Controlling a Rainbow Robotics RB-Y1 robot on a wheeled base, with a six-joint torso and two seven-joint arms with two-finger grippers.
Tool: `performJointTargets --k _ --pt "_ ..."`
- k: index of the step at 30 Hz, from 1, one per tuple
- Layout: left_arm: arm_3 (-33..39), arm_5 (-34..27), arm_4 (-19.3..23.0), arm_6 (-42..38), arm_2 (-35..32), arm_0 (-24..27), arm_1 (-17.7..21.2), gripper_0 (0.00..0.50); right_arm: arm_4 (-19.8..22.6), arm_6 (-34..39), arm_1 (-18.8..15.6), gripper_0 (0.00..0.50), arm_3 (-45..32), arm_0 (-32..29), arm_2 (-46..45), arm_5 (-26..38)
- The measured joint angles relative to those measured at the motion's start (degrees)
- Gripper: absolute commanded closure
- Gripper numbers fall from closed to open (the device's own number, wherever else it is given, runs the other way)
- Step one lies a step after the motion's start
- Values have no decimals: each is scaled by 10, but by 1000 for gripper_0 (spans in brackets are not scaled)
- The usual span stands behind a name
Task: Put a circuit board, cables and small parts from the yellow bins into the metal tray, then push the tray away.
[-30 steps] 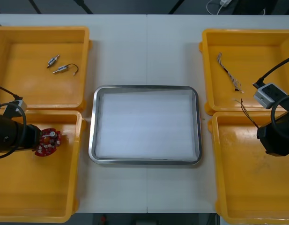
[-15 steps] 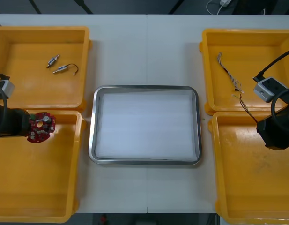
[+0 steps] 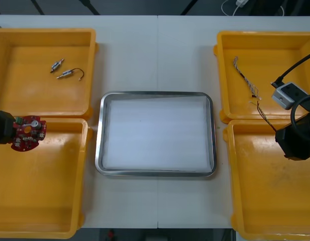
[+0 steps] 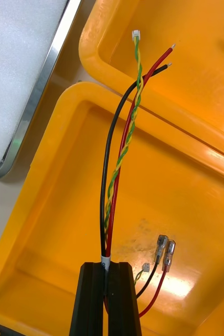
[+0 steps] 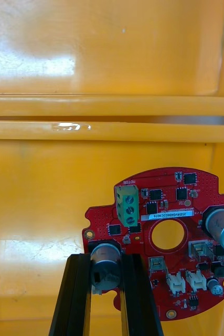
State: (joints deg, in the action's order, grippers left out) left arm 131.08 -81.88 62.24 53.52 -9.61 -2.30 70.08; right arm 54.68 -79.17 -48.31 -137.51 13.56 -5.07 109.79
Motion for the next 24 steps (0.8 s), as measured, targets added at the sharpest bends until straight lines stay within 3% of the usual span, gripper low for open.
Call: performJointTargets --k 8,13,20,24 --pt "27 -13 14 -2 1 9 0 500 0 0 0 500 0 0 0 0" --pt "41 -47 8 -49 34 65 -1 500 0 0 0 500 0 0 0 0" --pt "61 -107 -64 -228 130 158 -41 500 0 0 0 500 0 0 0 0" --pt "64 -135 -89 -263 155 185 -79 500 0 0 0 500 0 0 0 0"
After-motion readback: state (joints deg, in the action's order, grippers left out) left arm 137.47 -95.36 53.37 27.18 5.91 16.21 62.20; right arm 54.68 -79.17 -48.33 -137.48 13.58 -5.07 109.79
